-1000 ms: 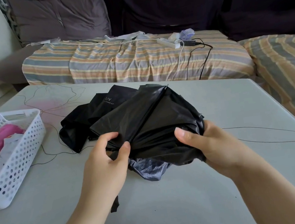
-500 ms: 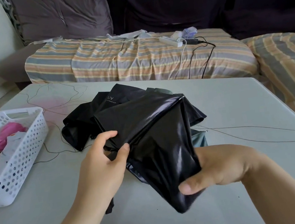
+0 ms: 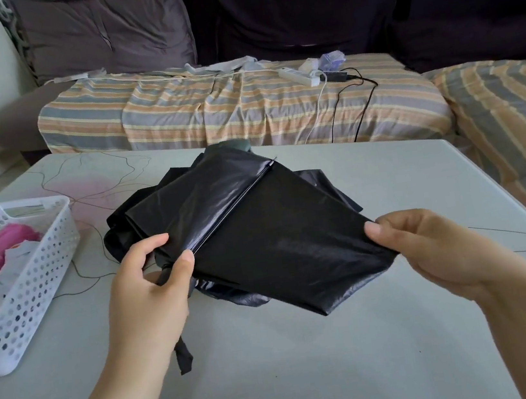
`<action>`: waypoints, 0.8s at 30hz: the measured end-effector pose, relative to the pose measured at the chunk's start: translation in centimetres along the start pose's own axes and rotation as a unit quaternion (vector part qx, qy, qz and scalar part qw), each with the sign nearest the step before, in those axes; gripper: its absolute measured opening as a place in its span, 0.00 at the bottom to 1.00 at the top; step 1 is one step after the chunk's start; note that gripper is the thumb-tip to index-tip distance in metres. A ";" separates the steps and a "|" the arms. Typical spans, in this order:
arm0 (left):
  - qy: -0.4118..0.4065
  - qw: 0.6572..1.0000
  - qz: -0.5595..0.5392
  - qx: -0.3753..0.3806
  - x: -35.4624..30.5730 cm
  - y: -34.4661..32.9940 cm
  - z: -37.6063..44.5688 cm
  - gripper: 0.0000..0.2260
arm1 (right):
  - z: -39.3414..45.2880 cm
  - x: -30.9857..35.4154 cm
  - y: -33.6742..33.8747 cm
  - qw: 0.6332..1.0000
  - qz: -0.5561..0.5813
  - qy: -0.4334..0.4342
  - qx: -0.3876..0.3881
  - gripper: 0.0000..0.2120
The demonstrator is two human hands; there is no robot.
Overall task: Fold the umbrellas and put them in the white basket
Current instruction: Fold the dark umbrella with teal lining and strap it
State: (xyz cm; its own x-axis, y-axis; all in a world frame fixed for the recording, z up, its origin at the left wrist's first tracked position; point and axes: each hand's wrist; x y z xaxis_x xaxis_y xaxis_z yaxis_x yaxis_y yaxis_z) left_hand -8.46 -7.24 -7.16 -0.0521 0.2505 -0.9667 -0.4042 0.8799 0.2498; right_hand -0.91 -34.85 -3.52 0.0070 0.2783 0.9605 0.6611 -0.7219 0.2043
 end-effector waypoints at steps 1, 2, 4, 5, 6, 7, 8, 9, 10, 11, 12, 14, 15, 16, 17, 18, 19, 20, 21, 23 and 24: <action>-0.004 1.000 -0.009 -0.003 0.0 -0.2 -0.1 0.10 | 0.2 -0.1 -0.1 0.998 -0.044 -0.030 -0.037 0.26; -0.008 1.000 -0.020 -0.004 -0.1 -0.3 -0.2 0.09 | 0.5 -0.3 -0.3 0.991 -0.098 -0.068 -0.068 0.26; -0.018 0.999 -0.031 -0.001 -0.1 -0.6 -0.3 0.09 | 1.0 -0.6 -0.6 0.970 -0.179 -0.132 -0.093 0.21; -0.025 0.999 -0.032 0.003 -0.1 -0.7 -0.4 0.10 | 1.2 -0.8 -0.6 0.961 -0.208 -0.158 -0.087 0.19; -0.034 0.999 -0.030 0.008 -0.2 -0.8 -0.5 0.10 | 1.2 -0.7 -0.8 0.951 -0.239 -0.180 -0.081 0.16; -0.042 0.999 -0.025 0.015 -0.1 -0.8 -0.6 0.11 | 1.3 -1.0 -0.8 0.936 -0.274 -0.206 -0.083 0.14; -0.049 0.998 -0.019 0.022 -0.2 -0.9 -0.8 0.11 | 1.4 -1.1 -0.9 0.919 -0.307 -0.225 -0.099 0.13; -0.056 0.998 -0.011 0.029 -0.3 -1.0 -1.0 0.12 | 1.4 -1.1 -1.0 0.904 -0.336 -0.225 -0.137 0.11; -0.062 0.997 -0.002 0.034 -0.3 -1.1 -1.2 0.12 | 1.5 -0.9 -1.2 0.898 -0.346 -0.186 -0.200 0.10; -0.068 0.997 0.008 0.039 -0.4 -1.1 -1.4 0.13 | 1.5 -0.4 -1.4 0.896 -0.334 -0.111 -0.272 0.09; -0.073 0.996 0.016 0.045 -0.5 -1.2 -1.6 0.13 | 1.5 0.3 -1.8 0.891 -0.311 -0.020 -0.330 0.08; -0.077 0.995 0.025 0.061 -0.6 -1.2 -2.0 0.14 | 1.8 1.9 -2.6 0.874 -0.298 0.091 -0.374 0.05; -0.078 0.994 0.026 0.073 -0.6 -1.2 -2.2 0.15 | 2.2 2.1 -2.8 0.875 -0.296 0.096 -0.371 0.05; -0.078 0.993 0.026 0.086 -0.7 -1.3 -2.4 0.16 | 2.6 2.1 -3.0 0.881 -0.292 0.077 -0.364 0.08; -0.077 0.992 0.027 0.097 -0.8 -1.3 -2.5 0.16 | 3.0 1.8 -3.0 0.887 -0.289 0.046 -0.356 0.12; -0.075 0.991 0.027 0.106 -0.8 -1.4 -2.7 0.17 | 3.3 1.6 -3.0 0.892 -0.286 0.018 -0.349 0.14; -0.070 0.991 0.024 0.115 -0.8 -1.5 -2.8 0.16 | 3.5 1.5 -2.9 0.897 -0.278 0.002 -0.344 0.14; -0.065 0.990 0.017 0.124 -0.8 -1.7 -2.9 0.16 | 3.7 1.4 -2.7 0.903 -0.266 -0.001 -0.338 0.11; -0.063 0.989 0.012 0.130 -0.7 -1.8 -3.0 0.16 | 3.8 1.3 -2.6 0.908 -0.256 0.006 -0.332 0.08; -0.058 0.989 0.000 0.138 -0.7 -2.1 -3.1 0.17 | 3.8 1.2 -2.4 0.912 -0.249 0.024 -0.324 0.06; -0.053 0.989 -0.009 0.139 -0.6 -2.2 -3.1 0.16 | 3.8 1.2 -2.4 0.913 -0.245 0.029 -0.325 0.06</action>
State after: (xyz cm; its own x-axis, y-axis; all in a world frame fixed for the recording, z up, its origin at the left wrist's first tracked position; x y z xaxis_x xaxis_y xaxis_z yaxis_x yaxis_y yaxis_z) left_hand -10.37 -10.61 -7.29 0.0548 0.2621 -0.9635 -0.1367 0.9578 0.2528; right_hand 0.36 -30.37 -3.59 -0.2217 0.6484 0.7283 -0.0103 -0.7484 0.6632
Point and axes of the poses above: each hand's wrist, its own z-axis towards the middle knuckle, its own y-axis out of the back of the hand, x = y × z, and after that the axes turned 14 degrees about x, right-handed
